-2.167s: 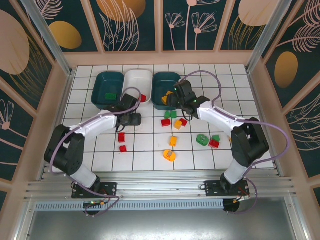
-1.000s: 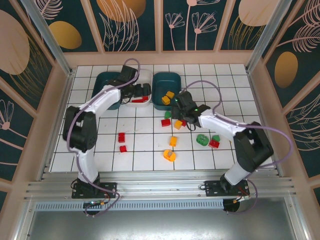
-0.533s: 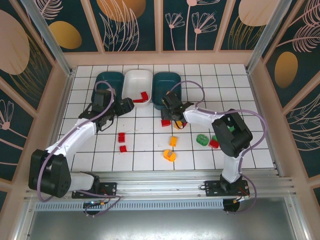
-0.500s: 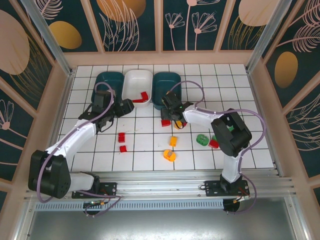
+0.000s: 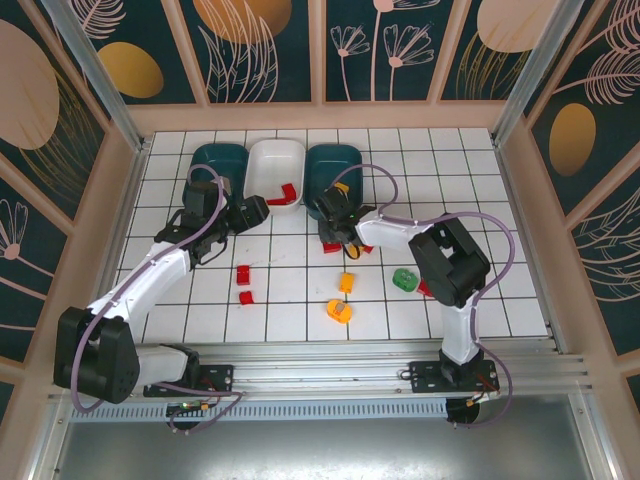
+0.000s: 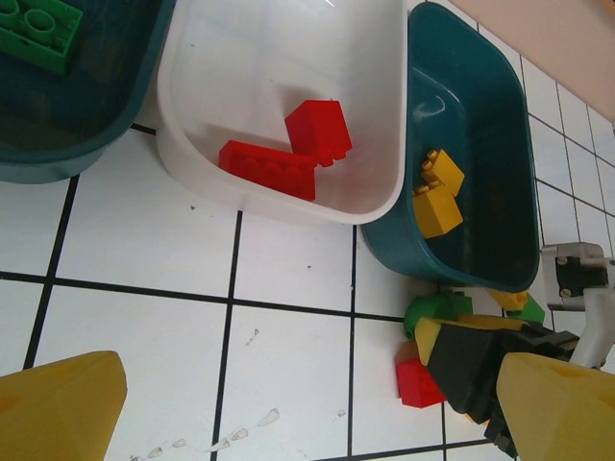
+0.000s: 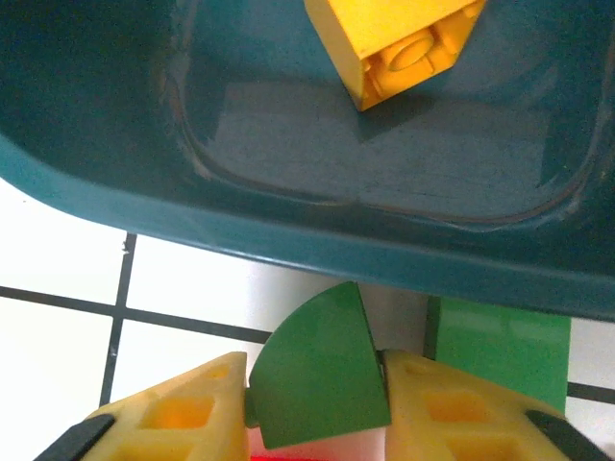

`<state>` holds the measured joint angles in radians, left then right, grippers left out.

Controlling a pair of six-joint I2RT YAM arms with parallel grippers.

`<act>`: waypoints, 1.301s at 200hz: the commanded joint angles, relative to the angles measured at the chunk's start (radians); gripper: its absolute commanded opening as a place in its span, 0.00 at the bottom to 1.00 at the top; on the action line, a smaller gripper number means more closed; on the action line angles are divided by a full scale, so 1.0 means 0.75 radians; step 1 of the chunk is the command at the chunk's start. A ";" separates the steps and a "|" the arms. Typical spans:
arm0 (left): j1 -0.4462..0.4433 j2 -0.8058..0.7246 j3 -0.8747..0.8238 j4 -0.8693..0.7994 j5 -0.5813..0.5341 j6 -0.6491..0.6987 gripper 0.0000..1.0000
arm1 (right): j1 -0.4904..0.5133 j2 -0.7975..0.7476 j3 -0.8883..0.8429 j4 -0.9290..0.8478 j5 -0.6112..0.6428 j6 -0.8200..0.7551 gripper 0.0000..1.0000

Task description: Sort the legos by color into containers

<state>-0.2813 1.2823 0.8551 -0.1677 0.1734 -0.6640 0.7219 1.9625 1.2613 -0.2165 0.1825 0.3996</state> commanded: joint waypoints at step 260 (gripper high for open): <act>0.340 -0.436 -0.441 -0.146 0.008 -0.231 0.99 | 0.248 0.546 0.898 0.382 -0.451 -0.147 0.25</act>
<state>-0.0326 0.9463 0.5232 -0.2665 0.1471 -0.8539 0.9070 2.3600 1.8935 0.0322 -0.1230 0.3119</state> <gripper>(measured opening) 0.985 0.286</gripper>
